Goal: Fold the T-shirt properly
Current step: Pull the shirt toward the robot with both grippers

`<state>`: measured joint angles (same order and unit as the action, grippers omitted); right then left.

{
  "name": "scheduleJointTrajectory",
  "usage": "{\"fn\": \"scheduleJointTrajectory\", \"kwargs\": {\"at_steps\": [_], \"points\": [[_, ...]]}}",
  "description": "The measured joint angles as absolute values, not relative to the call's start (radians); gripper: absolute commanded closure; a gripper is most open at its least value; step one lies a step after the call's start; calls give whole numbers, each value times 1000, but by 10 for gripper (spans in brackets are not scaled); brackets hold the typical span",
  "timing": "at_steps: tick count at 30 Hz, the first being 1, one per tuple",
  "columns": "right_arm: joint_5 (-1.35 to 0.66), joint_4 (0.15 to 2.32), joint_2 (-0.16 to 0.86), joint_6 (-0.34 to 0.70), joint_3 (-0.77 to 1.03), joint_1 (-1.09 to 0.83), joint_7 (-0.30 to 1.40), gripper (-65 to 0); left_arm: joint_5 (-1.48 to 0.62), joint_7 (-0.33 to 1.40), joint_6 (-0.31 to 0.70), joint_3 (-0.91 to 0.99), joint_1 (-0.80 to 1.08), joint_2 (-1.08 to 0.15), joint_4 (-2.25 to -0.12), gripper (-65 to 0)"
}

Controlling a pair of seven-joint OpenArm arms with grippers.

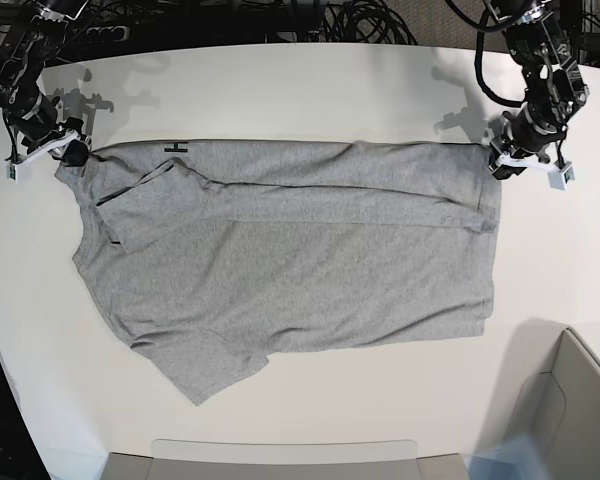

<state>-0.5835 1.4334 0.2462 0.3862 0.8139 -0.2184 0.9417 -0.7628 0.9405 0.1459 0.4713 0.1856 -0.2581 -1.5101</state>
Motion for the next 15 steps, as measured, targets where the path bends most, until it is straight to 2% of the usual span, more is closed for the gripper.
{"fn": "scheduleJointTrajectory", "kwargs": {"at_steps": [7,15], "points": [[-580,1433,245,386,814,-214,942,-216,-770,937,147,396,182,-257,-1513,-154],[-580,1433,245,386,814,-213,942,-216,-776,936,147,392,181,-257,-1512,-150]]}}
